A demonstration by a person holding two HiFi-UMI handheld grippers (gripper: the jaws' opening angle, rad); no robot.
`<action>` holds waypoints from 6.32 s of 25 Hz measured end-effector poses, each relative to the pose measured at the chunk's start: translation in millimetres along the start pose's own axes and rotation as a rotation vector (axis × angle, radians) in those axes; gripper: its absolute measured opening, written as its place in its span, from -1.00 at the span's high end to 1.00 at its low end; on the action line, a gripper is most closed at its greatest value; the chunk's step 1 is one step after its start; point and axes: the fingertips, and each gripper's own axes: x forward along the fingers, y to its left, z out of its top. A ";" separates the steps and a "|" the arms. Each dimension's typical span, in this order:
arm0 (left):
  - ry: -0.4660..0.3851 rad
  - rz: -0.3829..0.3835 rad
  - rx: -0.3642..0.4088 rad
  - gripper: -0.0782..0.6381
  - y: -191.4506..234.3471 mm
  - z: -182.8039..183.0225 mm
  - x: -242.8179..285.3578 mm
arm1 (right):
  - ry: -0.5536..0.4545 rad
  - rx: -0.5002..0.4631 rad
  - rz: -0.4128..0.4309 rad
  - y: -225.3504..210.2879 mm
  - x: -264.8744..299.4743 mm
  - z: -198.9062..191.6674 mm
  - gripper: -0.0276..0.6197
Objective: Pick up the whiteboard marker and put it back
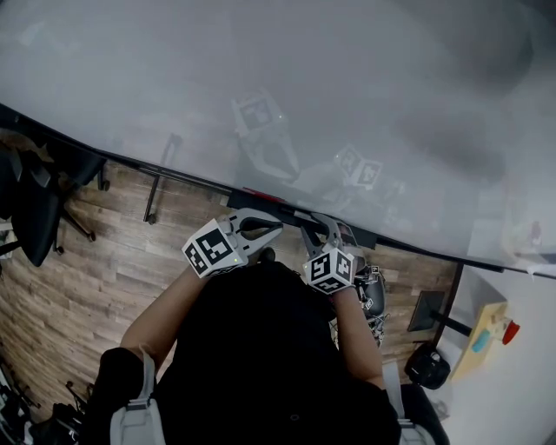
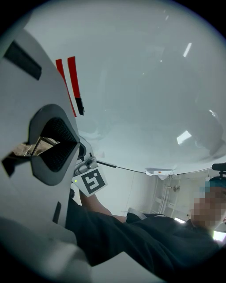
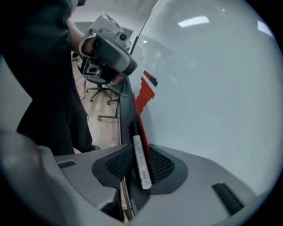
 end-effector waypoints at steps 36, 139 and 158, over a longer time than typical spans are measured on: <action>0.015 -0.012 -0.037 0.75 -8.7 -7.2 -7.1 | 0.107 -0.041 -0.024 2.0 17.9 -12.0 0.66; -0.136 0.032 0.121 0.75 -31.1 83.4 -27.5 | -1.374 0.737 0.525 -76.4 -229.7 85.9 0.70; -0.175 0.081 0.196 0.75 -8.6 101.9 -43.4 | -1.302 0.621 0.348 -94.1 -242.7 97.0 0.70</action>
